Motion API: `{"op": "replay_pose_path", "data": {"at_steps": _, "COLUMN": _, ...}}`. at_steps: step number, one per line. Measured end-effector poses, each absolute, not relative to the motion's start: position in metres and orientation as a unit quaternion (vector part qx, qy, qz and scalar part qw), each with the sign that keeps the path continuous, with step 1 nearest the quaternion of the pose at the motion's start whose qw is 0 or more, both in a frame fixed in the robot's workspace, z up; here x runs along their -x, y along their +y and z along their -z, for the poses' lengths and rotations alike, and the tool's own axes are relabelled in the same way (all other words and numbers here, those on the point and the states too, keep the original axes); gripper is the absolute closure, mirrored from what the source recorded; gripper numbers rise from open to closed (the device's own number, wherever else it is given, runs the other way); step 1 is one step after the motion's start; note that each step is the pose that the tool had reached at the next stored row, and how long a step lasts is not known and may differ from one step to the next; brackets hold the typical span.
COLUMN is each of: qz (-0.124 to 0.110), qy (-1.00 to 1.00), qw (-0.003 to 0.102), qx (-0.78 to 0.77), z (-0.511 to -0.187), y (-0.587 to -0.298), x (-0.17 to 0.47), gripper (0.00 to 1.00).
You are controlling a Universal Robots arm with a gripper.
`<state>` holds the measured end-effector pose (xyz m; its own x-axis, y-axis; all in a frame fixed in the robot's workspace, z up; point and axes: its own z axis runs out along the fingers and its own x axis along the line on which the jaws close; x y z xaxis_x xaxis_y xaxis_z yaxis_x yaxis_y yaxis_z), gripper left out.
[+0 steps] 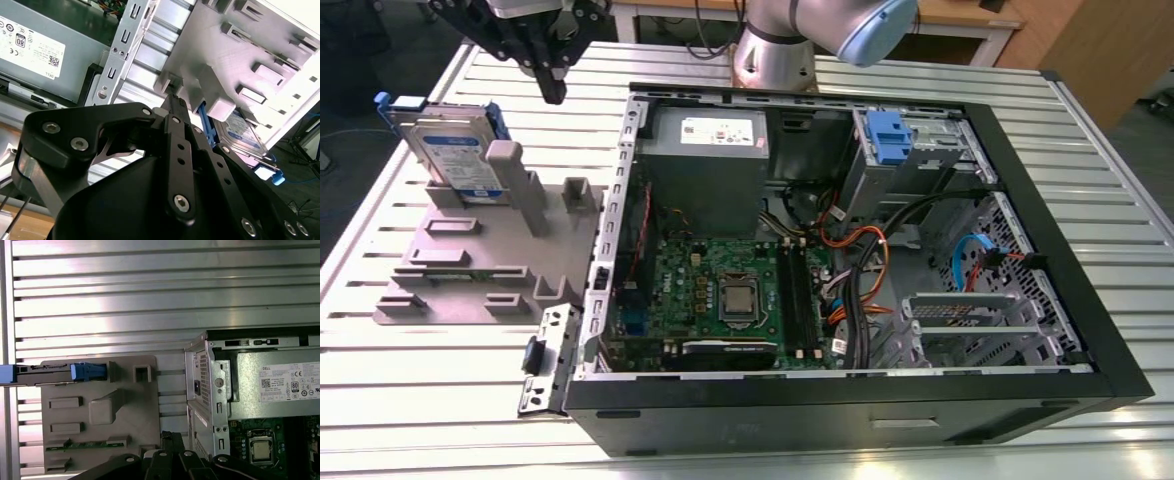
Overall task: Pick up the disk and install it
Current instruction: 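Reach for the disk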
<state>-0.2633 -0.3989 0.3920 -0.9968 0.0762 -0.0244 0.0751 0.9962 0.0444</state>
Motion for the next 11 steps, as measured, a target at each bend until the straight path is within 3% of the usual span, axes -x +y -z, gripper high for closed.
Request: {"op": "replay_pose_path", "data": {"at_steps": 11, "qz": -0.022, "qy": 0.999, "qw": 0.013, "qx": -0.038, "z": -0.3920, "y": -0.3989, "x": 0.2666, "gripper": 0.89}}
